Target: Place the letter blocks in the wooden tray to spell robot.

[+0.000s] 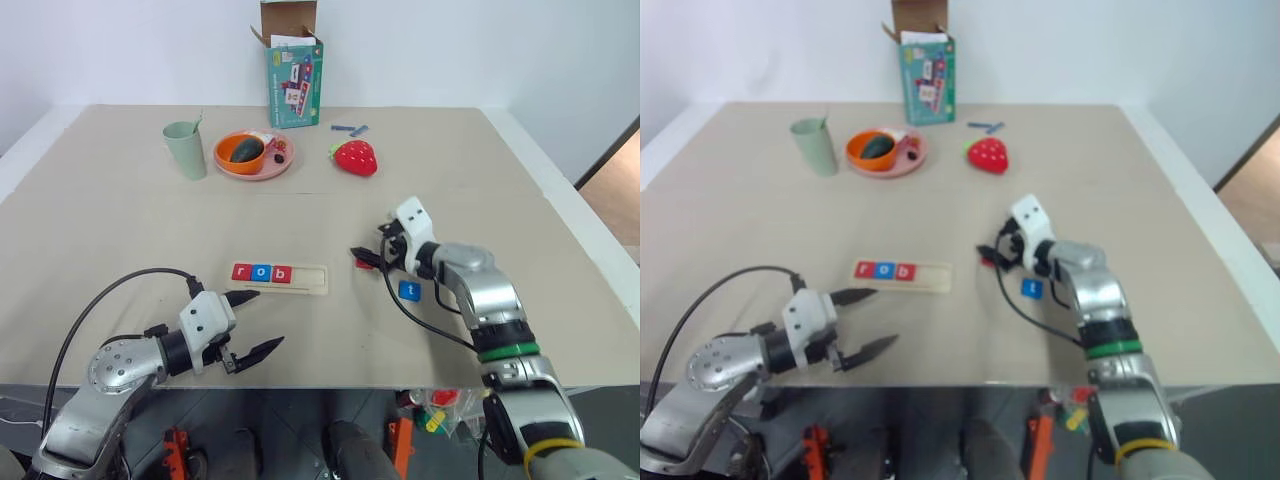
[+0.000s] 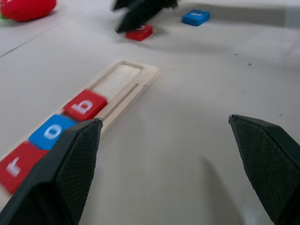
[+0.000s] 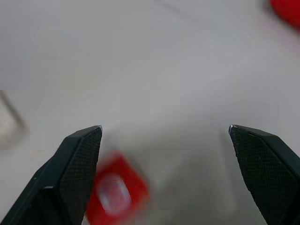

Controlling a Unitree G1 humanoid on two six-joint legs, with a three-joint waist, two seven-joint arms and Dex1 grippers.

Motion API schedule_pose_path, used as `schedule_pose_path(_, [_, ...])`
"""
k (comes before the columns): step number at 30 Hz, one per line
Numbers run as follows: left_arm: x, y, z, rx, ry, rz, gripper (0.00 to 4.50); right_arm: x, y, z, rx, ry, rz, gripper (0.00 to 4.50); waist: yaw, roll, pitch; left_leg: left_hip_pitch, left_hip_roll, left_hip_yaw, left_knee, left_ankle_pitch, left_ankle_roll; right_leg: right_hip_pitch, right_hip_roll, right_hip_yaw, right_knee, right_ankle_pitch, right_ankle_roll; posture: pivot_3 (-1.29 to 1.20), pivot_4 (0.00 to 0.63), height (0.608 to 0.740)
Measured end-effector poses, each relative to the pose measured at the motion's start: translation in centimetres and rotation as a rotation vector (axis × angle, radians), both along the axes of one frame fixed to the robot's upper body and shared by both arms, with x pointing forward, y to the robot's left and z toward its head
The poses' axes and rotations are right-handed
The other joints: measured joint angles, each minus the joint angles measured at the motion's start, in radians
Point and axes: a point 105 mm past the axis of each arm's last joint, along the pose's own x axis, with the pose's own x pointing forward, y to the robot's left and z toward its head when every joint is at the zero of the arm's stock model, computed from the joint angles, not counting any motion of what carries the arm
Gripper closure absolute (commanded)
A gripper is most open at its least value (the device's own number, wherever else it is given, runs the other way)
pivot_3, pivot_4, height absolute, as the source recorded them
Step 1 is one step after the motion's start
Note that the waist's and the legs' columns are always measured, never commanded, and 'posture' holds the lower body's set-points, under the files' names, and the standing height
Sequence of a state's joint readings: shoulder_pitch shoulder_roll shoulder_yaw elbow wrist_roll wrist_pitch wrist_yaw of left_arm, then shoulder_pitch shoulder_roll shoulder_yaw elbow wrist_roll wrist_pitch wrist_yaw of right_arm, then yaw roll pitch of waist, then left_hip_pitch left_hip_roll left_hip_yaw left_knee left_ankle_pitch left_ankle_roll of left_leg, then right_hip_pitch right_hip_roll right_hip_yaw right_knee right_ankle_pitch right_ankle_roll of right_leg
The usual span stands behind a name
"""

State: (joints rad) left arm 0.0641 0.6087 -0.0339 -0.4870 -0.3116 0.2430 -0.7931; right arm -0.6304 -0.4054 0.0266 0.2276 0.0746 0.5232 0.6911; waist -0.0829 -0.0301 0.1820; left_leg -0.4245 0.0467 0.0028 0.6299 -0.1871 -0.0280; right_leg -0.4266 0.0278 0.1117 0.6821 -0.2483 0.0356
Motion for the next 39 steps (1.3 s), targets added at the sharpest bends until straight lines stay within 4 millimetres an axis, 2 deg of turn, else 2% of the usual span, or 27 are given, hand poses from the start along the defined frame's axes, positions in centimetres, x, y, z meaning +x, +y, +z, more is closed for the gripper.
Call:
schedule_pose_path(4, [0.0, -0.2, -0.1, 0.000, 0.003, -0.006, 0.00, -1.7, 1.3, 1.0, 0.014, -0.033, 0.060, 0.02, -0.002, 0.000, 0.000, 0.001, 0.001, -0.002, 0.000, 0.000, 0.000, 0.001, 0.002, -0.002, 0.000, 0.000, -0.001, 0.00, 0.150, 0.740])
schedule_pose_path(7, [0.1, -0.2, -0.2, 0.005, 0.005, -0.007, 0.00, -2.2, 1.3, 0.1, 0.013, -0.004, 0.067, 0.02, -0.001, 0.000, 0.000, 0.001, 0.000, -0.002, 0.000, 0.000, 0.000, 0.001, 0.001, -0.001, 0.000, 0.000, -0.001, 0.00, 0.150, 0.740])
schedule_pose_path(14, [0.2, -0.6, -0.1, 0.008, -0.003, -0.018, 0.00, -2.7, 1.1, -0.1, -0.025, 0.004, 0.134, 0.02, -0.001, 0.000, 0.000, 0.001, 0.000, -0.001, 0.002, 0.000, 0.000, 0.002, 0.000, -0.001, 0.000, 0.000, -0.001, 0.00, 0.150, 0.740])
schedule_pose_path(27, [0.2, -0.9, -0.4, 0.010, 0.004, -0.023, 0.00, -0.5, 0.3, -0.9, -0.170, 0.032, 0.337, 0.02, -0.001, 0.000, 0.000, 0.001, 0.000, -0.001, 0.001, 0.000, 0.000, 0.002, 0.001, -0.001, 0.000, 0.000, 0.000, 0.00, 0.150, 0.740])
schedule_pose_path(32, [0.3, -0.8, -0.5, 0.008, 0.004, -0.004, 0.00, -0.1, 0.6, -1.0, -0.188, 0.037, 0.401, 1.43, -0.001, -0.001, 0.000, 0.001, 0.000, -0.001, 0.002, 0.000, 0.000, 0.002, 0.001, -0.001, 0.000, 0.000, 0.000, 0.00, 0.150, 0.740])
schedule_pose_path(37, [0.3, -0.6, -0.7, 0.008, 0.015, 0.012, 0.00, -0.3, 0.9, -1.3, -0.186, 0.044, 0.451, 3.23, -0.001, 0.000, 0.000, 0.001, 0.000, -0.001, 0.003, 0.000, 0.000, 0.003, 0.000, -0.001, 0.000, 0.001, 0.000, 0.00, 0.150, 0.740])
schedule_pose_path(39, [0.3, -0.5, -0.9, 0.009, 0.022, 0.022, 0.00, -0.3, 0.9, -1.3, -0.188, 0.048, 0.464, 3.28, -0.001, -0.001, 0.000, 0.001, 0.000, -0.001, 0.003, 0.000, 0.000, 0.004, 0.000, -0.001, 0.000, 0.001, 0.000, 0.00, 0.150, 0.740])
